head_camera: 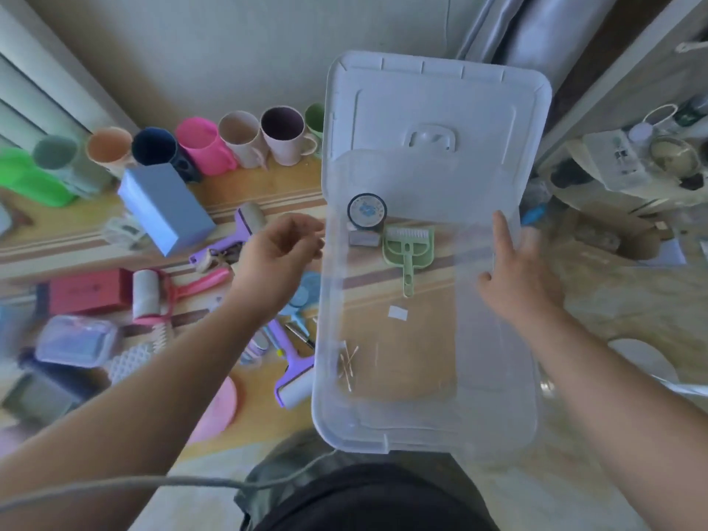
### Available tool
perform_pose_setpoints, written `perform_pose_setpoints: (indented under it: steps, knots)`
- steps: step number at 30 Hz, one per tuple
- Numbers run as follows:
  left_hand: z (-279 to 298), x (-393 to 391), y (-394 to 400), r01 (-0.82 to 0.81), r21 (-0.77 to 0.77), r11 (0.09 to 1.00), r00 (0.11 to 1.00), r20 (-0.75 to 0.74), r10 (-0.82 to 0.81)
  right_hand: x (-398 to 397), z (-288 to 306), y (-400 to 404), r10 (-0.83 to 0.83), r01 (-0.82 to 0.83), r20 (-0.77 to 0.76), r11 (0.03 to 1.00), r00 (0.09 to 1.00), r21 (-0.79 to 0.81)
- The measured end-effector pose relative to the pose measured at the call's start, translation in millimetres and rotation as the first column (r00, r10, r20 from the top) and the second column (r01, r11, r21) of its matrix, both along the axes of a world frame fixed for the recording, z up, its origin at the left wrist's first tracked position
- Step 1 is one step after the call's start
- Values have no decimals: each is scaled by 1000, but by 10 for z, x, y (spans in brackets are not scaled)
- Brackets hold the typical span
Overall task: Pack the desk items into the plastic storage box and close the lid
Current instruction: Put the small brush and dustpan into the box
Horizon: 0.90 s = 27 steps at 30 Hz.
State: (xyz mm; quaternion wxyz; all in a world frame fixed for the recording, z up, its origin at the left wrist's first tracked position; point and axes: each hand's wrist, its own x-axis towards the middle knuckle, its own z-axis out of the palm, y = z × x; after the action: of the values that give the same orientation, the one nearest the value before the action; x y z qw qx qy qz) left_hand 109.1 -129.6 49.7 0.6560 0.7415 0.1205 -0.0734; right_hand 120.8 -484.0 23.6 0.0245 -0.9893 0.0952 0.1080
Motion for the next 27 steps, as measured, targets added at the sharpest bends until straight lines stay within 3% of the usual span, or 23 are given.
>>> perform_pose_setpoints:
  steps: [2, 4, 7, 10, 12, 16, 19, 22, 25, 27]
  knots:
    - [-150, -294, 584, 37, 418, 908, 999, -32, -26, -43, 6, 70, -15, 15, 20, 1000, 1000, -2]
    - [-436, -670, 999, 245, 608, 755, 962, -246, -114, -127, 18, 150, -41, 40, 36, 999, 999, 21]
    - [-832, -1311, 1352, 647, 649, 399, 757, -609, -237, -308, 26, 271, -95, 91, 60, 993, 994, 70]
    - [-1046, -1772, 1520, 754, 646, 118, 648, -704, -289, -506, 35, 369, -101, 99, 36, 994, 994, 43]
    - [-1121, -1885, 1539, 736, 676, 41, 650, -687, -326, -613, 40, 389, -71, 71, 2, 997, 997, -21]
    - [-1180, -1843, 1502, 676, 735, 59, 700, -615, -363, -677, 108, 468, -98, 96, -20, 993, 995, -70]
    - [-1070, -1756, 1509, 673, 729, 123, 713, -596, -369, -665, 136, 524, -114, 111, -22, 990, 993, -86]
    - [-667, -1500, 1459, 626, 741, 242, 767, -531, -360, -680, 116, 524, -92, 88, -36, 990, 995, -113]
    - [-86, -1107, 1282, 446, 791, 418, 875, -287, -389, -672, 106, 537, -91, 85, -47, 991, 995, -107]
    - [286, -774, 1035, 318, 808, 497, 887, -68, -456, -651, 132, 534, -104, 102, -37, 993, 994, -64]
